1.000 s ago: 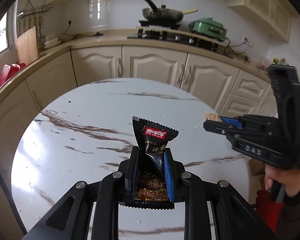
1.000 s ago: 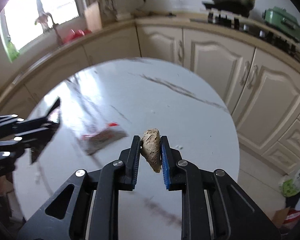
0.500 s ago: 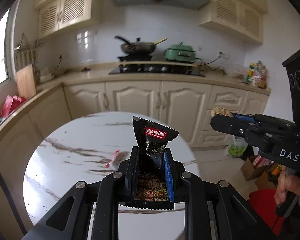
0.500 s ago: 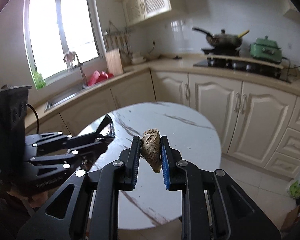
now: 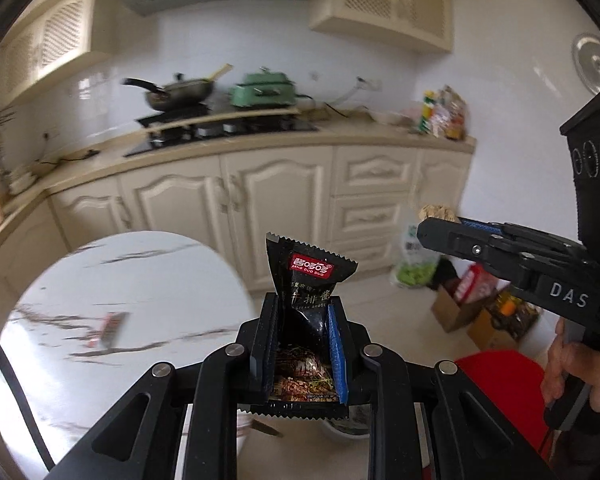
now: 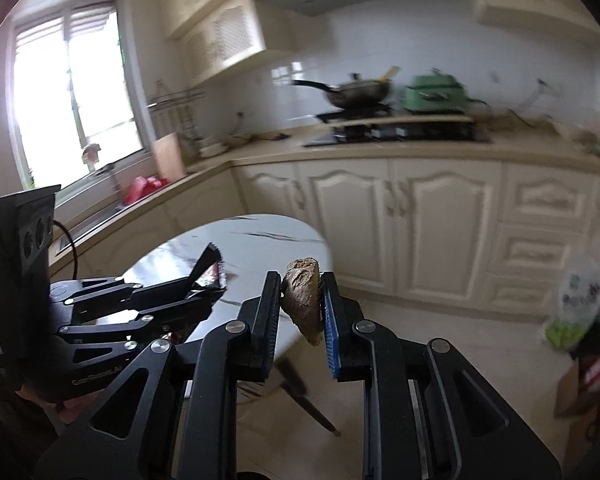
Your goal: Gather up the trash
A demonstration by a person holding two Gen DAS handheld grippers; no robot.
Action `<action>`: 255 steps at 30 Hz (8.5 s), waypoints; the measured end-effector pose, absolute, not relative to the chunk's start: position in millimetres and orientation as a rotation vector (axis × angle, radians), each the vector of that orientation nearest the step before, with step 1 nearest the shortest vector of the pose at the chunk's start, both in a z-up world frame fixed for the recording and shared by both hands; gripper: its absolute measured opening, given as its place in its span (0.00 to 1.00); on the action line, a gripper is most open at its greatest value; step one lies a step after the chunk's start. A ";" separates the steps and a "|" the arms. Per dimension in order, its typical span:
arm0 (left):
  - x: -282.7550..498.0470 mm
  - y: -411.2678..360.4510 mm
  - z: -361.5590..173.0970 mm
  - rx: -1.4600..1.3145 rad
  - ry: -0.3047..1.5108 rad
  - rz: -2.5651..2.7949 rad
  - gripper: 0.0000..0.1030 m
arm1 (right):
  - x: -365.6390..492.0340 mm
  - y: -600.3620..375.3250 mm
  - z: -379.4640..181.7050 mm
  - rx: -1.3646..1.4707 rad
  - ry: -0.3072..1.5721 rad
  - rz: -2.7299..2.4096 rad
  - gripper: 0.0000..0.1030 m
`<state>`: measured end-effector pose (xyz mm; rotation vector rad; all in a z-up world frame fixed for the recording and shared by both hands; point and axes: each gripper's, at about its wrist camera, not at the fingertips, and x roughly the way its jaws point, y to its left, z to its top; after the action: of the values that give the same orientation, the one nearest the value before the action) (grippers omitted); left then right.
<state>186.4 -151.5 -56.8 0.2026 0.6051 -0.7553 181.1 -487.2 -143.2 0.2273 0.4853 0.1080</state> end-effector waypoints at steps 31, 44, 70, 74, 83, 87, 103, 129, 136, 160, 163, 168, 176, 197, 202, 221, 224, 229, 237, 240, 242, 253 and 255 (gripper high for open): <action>318.9 -445.9 -184.7 0.415 0.915 -0.834 0.63 | 172.6 -662.9 -337.6 0.513 0.723 -0.072 0.19; 270.4 -372.8 -163.9 0.405 0.816 -0.677 0.69 | 204.7 -645.0 -361.2 0.530 0.763 -0.055 0.24; 196.3 -37.2 -46.5 0.223 0.553 -0.491 0.86 | 250.3 -424.0 -182.4 0.244 0.585 0.159 0.66; 196.8 13.9 -45.5 0.214 0.555 -0.415 0.86 | 273.0 -369.8 -174.2 0.192 0.597 0.215 0.70; 226.3 59.7 -54.1 0.202 0.627 -0.340 0.92 | 323.0 -289.0 -185.3 0.123 0.630 0.236 0.90; 257.5 44.1 -66.9 0.224 0.712 -0.384 0.92 | 338.5 -290.7 -196.1 0.127 0.656 0.225 0.90; 386.7 -32.2 -125.0 0.299 0.932 -0.470 0.65 | 376.3 -352.0 -242.2 0.205 0.720 0.172 0.91; 302.7 -9.1 -71.7 0.236 0.684 -0.413 0.06 | 320.3 -381.0 -215.7 0.235 0.641 0.137 0.91; 216.4 -35.4 -28.6 0.192 0.489 -0.423 0.06 | 243.8 -430.7 -188.6 0.239 0.516 0.077 0.95; 182.4 -326.5 -180.4 0.557 0.741 -0.692 0.06 | 156.0 -697.3 -503.0 0.587 0.951 -0.341 0.97; 202.4 -368.7 -228.7 0.613 0.818 -0.683 0.06 | 154.7 -716.1 -563.9 0.651 1.050 -0.357 0.97; 254.3 -432.8 -302.6 0.694 0.940 -0.662 0.06 | 164.6 -726.2 -649.0 0.739 1.199 -0.338 0.88; 326.3 -497.8 -410.8 0.743 1.129 -0.622 0.07 | 178.8 -697.7 -722.3 0.633 1.440 -0.298 0.47; 335.7 -535.0 -513.1 0.716 1.052 -0.589 0.11 | 184.4 -695.6 -742.0 0.666 1.508 -0.289 0.20; 327.6 -547.5 -520.5 0.715 1.032 -0.600 0.13 | 184.1 -696.7 -742.2 0.671 1.508 -0.289 0.20; 321.3 -512.2 -513.2 0.670 1.076 -0.542 0.68 | 185.3 -703.3 -735.5 0.667 1.478 -0.316 0.21; 325.7 -501.6 -510.1 0.653 1.106 -0.514 0.68 | 185.7 -707.6 -723.1 0.638 1.427 -0.361 0.50; 316.1 -475.6 -461.2 0.571 1.058 -0.562 0.68 | 178.0 -718.0 -689.9 0.665 1.267 -0.393 0.58; 292.2 -430.5 -348.8 0.388 0.863 -0.618 0.68 | 149.8 -691.2 -526.4 0.705 0.941 -0.333 0.61; 278.5 -404.2 -300.0 0.334 0.765 -0.612 0.71 | 141.2 -670.3 -446.7 0.650 0.802 -0.293 0.68; 259.7 -373.8 -268.8 0.302 0.700 -0.604 0.75 | 139.3 -650.5 -380.2 0.594 0.704 -0.250 0.77; 157.8 -224.5 -139.9 0.144 0.456 -0.471 0.86 | 118.4 -521.1 -153.8 0.406 0.318 -0.087 0.92; 130.1 -187.9 -123.1 0.123 0.407 -0.440 0.87 | 113.8 -492.6 -124.6 0.377 0.278 -0.049 0.93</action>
<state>130.1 -187.9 -123.1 0.1229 0.4074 -0.4399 113.8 -492.6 -124.6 0.3767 0.2781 -0.0492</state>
